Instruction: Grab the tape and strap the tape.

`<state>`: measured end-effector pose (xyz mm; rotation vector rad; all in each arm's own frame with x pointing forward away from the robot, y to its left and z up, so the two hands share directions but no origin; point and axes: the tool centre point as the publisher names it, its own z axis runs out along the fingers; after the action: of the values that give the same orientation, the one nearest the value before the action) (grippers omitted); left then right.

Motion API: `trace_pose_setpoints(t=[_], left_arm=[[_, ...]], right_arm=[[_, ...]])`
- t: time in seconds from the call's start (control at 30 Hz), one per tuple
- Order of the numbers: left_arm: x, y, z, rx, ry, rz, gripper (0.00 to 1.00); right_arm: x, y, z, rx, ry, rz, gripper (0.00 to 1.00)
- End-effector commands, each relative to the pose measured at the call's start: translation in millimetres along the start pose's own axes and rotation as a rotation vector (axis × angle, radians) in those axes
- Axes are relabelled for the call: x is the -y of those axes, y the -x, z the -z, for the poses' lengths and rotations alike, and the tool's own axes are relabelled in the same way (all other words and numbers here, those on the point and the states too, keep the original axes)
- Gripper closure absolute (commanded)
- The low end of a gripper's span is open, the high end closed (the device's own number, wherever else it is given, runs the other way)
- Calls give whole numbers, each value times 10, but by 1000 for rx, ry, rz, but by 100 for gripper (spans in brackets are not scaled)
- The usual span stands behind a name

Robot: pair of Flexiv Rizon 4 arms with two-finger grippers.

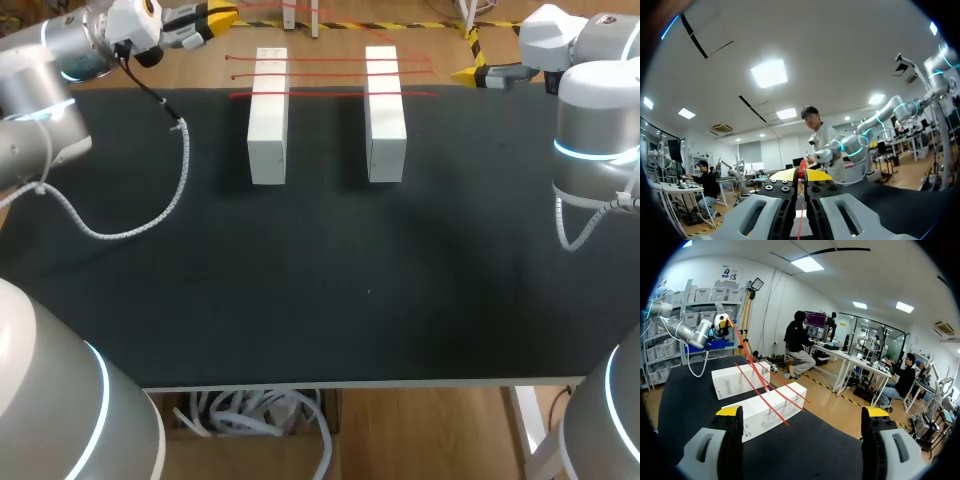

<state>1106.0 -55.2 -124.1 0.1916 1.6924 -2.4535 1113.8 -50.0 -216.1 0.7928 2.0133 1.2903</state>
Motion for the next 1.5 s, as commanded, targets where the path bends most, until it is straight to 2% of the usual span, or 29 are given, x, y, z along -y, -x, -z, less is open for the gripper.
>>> trace_pose_setpoints(t=[0.03, 0.13, 0.23, 0.43, 0.63, 1.23, 1.5], left_arm=[[12, 17, -28, -7, -18, -2, 100], [38, 22, -43, -8, -55, 2, 100], [46, 36, -68, -7, -42, 9, 100], [160, 46, -119, -5, -132, 2, 100], [212, 52, -214, -15, -115, -26, 100], [119, 113, -547, -21, -124, -22, 100], [108, 126, -665, -36, -159, -37, 100]], right_arm=[[0, 1, 0, 0, 0, 0, 0], [0, 1, 0, 0, 0, 0, 0], [0, 1, 0, 0, 0, 0, 0], [0, 1, 0, 0, 0, 0, 0], [0, 1, 0, 0, 0, 0, 0], [0, 1, 0, 0, 0, 0, 0], [0, 1, 0, 0, 0, 0, 0]])
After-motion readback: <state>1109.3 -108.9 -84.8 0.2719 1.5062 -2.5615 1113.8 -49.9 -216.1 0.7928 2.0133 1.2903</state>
